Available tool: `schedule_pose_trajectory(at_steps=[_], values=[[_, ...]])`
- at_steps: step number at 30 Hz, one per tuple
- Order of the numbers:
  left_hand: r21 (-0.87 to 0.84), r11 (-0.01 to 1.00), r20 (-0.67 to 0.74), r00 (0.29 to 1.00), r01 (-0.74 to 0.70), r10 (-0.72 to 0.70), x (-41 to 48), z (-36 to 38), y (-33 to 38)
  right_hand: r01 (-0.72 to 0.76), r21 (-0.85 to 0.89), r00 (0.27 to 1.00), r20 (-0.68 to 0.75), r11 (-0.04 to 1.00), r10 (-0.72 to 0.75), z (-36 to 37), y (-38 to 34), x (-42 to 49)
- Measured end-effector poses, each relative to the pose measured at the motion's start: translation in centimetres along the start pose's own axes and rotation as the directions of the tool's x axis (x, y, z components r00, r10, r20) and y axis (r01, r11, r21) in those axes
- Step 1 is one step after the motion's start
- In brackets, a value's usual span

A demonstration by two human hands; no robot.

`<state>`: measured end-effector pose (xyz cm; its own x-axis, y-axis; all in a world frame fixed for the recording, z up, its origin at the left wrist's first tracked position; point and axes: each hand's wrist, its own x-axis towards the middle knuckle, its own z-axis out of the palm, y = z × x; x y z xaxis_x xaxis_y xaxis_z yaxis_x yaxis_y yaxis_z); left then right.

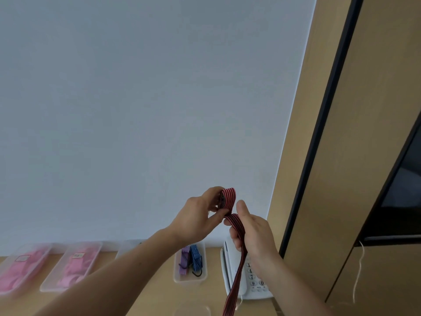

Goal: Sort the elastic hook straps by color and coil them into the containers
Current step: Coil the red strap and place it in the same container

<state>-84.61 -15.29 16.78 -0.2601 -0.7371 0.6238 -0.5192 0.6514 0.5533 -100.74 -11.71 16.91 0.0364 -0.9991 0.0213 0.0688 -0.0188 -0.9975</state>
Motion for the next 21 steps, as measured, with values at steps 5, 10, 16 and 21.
schedule_pose_trajectory(at_steps=[5,10,16,21], values=[[0.307,0.912,0.005,0.959,-0.271,0.283,-0.3,0.0,-0.1,0.019,-0.018,1.000,-0.004,1.000,-0.019,0.1,-0.4,-0.1],[0.482,0.741,0.014,0.850,-0.467,0.527,0.0,0.1,-1.1,0.038,0.000,0.999,-0.007,0.999,-0.038,0.3,-0.3,-0.1],[-0.159,0.930,0.066,0.943,0.332,-0.325,-0.1,-0.7,-1.1,0.121,0.024,0.992,0.015,0.992,-0.122,0.2,-0.5,0.0],[-0.561,0.519,0.414,0.761,0.645,-0.499,0.6,-1.3,0.8,0.159,-0.064,0.986,0.069,0.985,-0.155,0.7,0.1,-0.4]])
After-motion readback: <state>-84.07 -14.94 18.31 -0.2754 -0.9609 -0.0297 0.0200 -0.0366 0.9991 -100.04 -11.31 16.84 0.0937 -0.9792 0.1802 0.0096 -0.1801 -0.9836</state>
